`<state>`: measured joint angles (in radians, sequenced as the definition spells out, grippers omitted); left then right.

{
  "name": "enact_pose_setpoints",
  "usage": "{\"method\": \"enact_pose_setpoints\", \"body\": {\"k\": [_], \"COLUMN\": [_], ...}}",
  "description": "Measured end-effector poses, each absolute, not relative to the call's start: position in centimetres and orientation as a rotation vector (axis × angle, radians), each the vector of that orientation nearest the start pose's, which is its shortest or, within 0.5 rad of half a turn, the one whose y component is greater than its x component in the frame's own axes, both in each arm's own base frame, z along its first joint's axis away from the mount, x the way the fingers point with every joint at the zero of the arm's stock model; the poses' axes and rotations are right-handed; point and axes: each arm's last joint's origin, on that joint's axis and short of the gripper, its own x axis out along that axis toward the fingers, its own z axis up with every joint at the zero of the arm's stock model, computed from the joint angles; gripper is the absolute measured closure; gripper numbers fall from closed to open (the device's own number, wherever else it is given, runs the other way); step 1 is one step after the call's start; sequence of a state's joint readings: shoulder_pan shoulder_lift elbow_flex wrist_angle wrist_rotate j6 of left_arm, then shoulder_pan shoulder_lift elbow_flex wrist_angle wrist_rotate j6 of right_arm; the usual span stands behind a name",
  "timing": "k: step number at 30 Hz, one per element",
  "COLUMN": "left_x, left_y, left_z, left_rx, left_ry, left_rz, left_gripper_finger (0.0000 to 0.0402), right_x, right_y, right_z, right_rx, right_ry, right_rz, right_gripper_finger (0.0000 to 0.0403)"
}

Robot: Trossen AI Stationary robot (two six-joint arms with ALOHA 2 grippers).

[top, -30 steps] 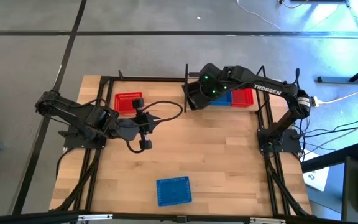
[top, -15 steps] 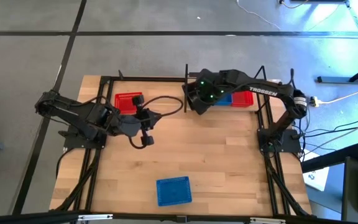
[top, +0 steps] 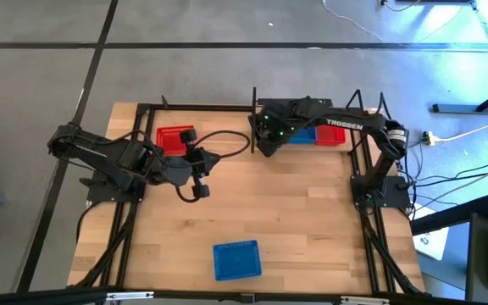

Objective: Stack baskets on shelf by color
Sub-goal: Stack the black bin on top of the other stacked black bin on the shelf

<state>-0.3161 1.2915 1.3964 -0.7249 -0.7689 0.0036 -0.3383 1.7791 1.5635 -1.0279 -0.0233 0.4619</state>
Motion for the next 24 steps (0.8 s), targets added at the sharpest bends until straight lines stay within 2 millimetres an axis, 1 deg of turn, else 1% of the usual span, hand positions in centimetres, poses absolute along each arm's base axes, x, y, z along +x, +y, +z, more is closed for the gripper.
{"method": "enact_pose_setpoints", "body": {"k": [6, 11, 14, 19, 24], "left_x": [25.0, 25.0, 25.0, 25.0, 25.0], "left_y": [-6.1, -6.1, -6.1, -6.1, -6.1], "left_z": [39.1, 39.1, 39.1, 39.1, 39.1], "left_rx": [0.327, 0.327, 0.327, 0.327, 0.326], "left_ry": [0.536, 0.537, 0.537, 0.537, 0.536], "left_rz": [0.437, 0.437, 0.437, 0.437, 0.438], "left_gripper_finger": [0.0365, 0.0365, 0.0365, 0.0365, 0.0365], "right_x": [34.4, 34.4, 34.6, 34.7, 34.7], "right_y": [-12.2, -12.0, -11.4, -11.0, -11.4], "right_z": [27.2, 27.2, 27.2, 27.9, 28.0], "right_rx": [0.579, 0.632, 0.644, 0.555, 0.471], "right_ry": [1.130, 1.143, 1.150, 1.124, 1.096], "right_rz": [-0.543, -0.454, -0.408, -0.461, -0.558], "right_gripper_finger": [0.0403, 0.0403, 0.0403, 0.0403, 0.0403]}}
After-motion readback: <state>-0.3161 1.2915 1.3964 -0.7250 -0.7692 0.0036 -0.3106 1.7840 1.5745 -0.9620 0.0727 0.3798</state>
